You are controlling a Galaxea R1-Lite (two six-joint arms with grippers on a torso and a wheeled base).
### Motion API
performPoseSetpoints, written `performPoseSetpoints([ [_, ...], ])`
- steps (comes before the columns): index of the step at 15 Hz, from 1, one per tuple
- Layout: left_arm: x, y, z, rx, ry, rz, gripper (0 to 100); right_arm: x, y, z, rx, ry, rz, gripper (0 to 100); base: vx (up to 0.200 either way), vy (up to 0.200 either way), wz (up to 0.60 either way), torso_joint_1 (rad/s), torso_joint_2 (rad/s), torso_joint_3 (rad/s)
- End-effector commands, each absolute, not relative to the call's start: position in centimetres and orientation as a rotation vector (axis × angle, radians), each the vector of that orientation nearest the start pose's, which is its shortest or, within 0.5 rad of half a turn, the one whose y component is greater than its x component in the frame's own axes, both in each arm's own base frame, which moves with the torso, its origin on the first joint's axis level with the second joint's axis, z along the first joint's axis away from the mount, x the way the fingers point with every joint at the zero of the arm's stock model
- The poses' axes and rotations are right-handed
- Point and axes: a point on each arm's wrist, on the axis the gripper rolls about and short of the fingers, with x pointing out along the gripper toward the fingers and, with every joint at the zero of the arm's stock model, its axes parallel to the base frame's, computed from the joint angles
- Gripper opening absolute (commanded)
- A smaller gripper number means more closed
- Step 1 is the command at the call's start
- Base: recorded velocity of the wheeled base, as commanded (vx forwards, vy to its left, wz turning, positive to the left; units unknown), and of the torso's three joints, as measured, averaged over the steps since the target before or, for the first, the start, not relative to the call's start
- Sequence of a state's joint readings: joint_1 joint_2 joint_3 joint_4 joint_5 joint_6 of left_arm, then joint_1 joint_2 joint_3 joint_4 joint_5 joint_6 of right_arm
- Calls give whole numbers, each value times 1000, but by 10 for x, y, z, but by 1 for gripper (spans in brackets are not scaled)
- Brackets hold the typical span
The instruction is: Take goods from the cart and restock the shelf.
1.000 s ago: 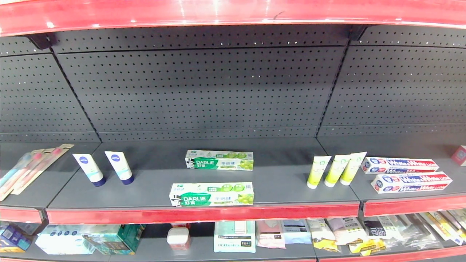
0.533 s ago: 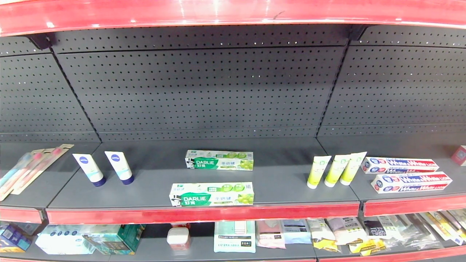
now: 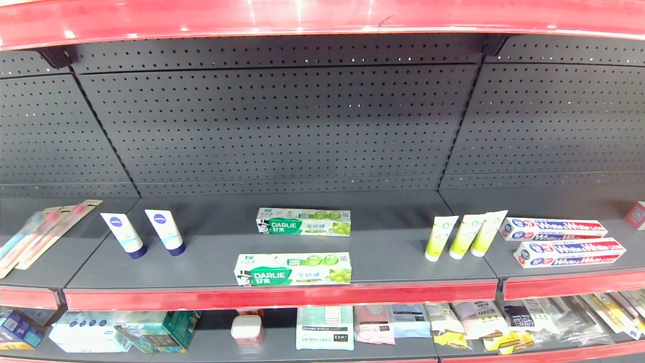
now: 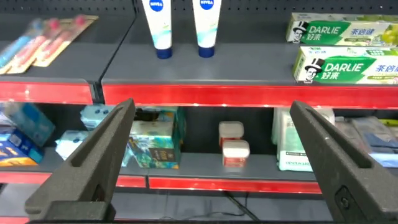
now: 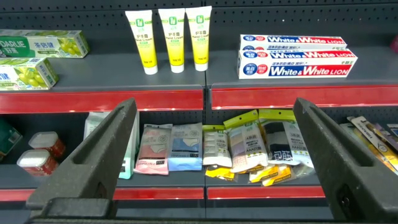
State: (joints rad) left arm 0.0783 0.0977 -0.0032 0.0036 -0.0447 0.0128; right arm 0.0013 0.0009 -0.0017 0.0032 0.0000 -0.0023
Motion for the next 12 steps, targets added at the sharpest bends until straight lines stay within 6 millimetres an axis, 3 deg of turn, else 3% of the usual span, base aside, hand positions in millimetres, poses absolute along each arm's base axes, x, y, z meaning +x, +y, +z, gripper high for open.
performPoseSetpoints([
  [1,-17,-1,78,15,81,-56,100,-23,0,76,-3,3,2,100,0,0,0,0,0,0],
  [12,-23,-1,76,5,0,-37,100,-23,0,75,-9,5,-2,100,0,0,0,0,0,0],
])
